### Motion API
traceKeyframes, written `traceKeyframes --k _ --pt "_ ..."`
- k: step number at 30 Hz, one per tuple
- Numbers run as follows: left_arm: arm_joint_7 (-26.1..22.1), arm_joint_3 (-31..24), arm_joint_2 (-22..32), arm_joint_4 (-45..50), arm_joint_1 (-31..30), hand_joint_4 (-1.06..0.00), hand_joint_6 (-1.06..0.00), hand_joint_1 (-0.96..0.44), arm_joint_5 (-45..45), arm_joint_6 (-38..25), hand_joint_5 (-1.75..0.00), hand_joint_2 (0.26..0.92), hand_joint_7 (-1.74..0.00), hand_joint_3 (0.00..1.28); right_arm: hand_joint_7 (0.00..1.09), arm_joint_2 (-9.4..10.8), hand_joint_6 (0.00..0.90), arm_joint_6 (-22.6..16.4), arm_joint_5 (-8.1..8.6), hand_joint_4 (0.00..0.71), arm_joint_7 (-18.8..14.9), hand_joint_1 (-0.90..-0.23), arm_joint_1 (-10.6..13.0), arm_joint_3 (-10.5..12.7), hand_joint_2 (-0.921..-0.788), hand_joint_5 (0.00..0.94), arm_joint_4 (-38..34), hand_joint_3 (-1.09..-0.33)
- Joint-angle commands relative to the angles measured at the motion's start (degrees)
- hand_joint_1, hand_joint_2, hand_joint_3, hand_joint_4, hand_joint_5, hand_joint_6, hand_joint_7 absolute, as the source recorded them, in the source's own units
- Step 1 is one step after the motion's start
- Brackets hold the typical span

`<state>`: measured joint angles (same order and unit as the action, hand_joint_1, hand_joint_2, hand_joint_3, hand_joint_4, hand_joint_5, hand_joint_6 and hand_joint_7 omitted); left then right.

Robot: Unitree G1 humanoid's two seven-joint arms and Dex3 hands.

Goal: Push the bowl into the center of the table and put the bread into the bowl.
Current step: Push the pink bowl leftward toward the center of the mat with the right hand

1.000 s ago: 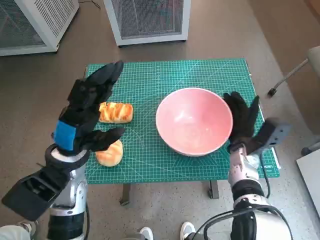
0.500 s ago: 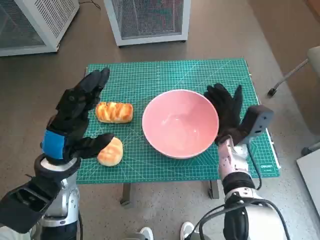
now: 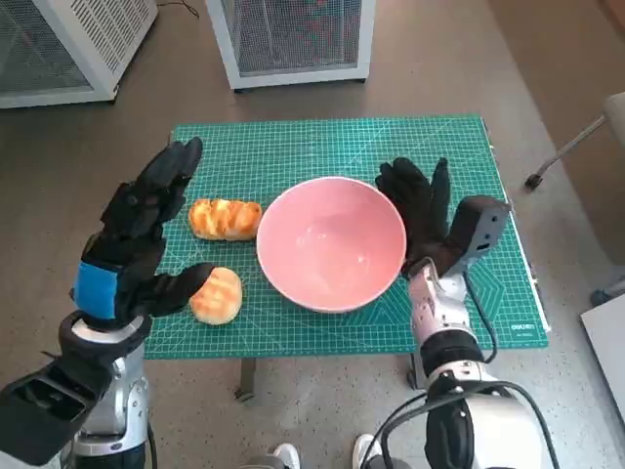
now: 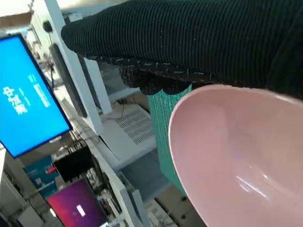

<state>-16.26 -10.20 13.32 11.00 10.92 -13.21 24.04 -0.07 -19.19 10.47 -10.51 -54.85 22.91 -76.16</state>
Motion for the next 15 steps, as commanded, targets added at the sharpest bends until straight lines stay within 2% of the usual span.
traceKeyframes --k 1,8,11,15 --pt "0.7 -0.4 0.3 0.5 -0.4 -0.31 -0.35 -0.55 1.1 0.1 0.00 0.921 -0.13 0.22 0.44 -1.0 0.172 0.2 -0.91 0.317 -0.9 -0.552 -0.1 -0.5 -0.921 0.007 -0.4 -0.676" --pt "0.7 -0.3 0.1 -0.6 0.2 -0.31 -0.35 -0.55 1.4 0.4 0.00 0.921 -0.13 0.22 0.43 -2.4 0.169 -4.0 -0.95 0.326 -2.7 -0.543 -1.0 -0.8 -0.921 0.009 0.8 -0.709" --pt "0.7 -0.2 0.1 -1.5 0.9 -0.31 -0.35 -0.55 1.4 0.6 0.00 0.921 -0.12 0.22 0.44 -2.7 0.180 -9.0 -0.71 0.332 -4.8 -0.535 -1.1 -1.1 -0.921 0.011 2.3 -0.712" --pt "0.6 0.0 0.1 -2.7 1.8 -0.31 -0.35 -0.54 1.6 1.1 0.00 0.921 -0.12 0.23 0.54 -3.0 0.136 -15.7 -0.42 0.337 -9.0 -0.539 -0.5 -1.7 -0.921 0.007 4.3 -0.710"
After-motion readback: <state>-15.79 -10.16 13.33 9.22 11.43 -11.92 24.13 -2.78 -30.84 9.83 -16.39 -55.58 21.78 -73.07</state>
